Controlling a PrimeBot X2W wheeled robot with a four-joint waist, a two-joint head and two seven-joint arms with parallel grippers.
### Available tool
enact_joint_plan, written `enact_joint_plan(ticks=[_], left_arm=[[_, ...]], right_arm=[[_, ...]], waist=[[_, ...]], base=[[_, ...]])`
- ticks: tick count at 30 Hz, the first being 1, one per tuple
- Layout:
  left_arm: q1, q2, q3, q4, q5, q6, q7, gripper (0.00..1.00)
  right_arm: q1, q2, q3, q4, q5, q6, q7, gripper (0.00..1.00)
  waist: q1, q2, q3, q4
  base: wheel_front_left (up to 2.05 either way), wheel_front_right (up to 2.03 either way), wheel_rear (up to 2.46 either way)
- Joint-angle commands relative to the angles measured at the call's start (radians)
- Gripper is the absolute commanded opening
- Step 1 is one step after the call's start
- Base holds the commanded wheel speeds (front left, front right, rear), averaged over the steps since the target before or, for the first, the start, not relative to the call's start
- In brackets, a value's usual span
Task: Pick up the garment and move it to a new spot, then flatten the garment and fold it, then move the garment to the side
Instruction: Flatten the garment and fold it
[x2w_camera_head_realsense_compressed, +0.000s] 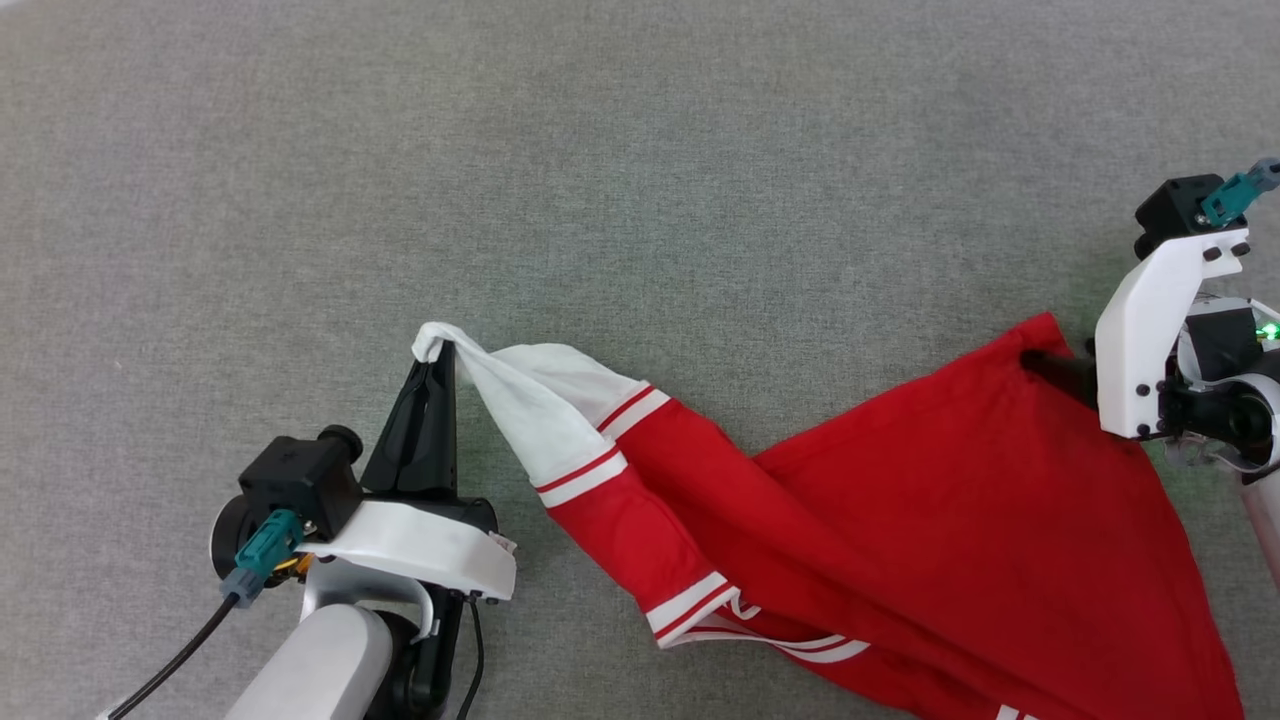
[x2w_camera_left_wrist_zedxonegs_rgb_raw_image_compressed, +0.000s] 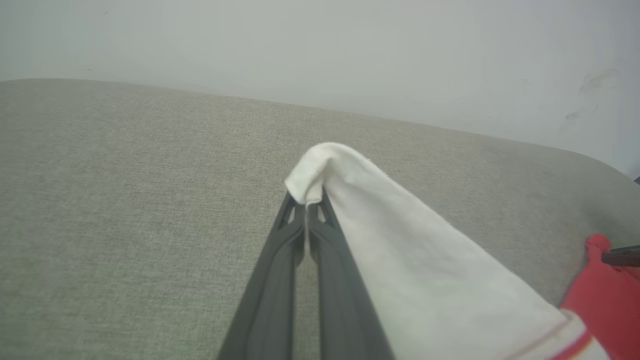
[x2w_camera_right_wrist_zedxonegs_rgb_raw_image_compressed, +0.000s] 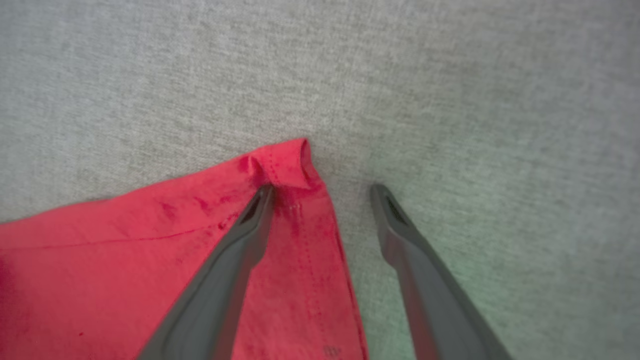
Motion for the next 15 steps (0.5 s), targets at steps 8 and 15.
enact_joint_plan(ticks=[8,15], left_arm=[[-0.005,-0.007,-0.006,0.044,-0.021,-0.022,-0.001,0.00],[-0.033,0.018,0.001,0.099,-0.039,-0.047,0.018,0.00]], right_arm=[[0.052,0.028,0.072,0.051,0.041,0.003,-0.027,0.00],[0.025,0.011,0.042,0.062,-0.021,0.001,-0.196,0.00]], waist=[[-0.0001,0.0000,-0.034,-0.008],[-0.0001,0.0000,-0.151,-0.048]], base=[[0.00,0.00,0.00],[0.00,0.00,0.00]])
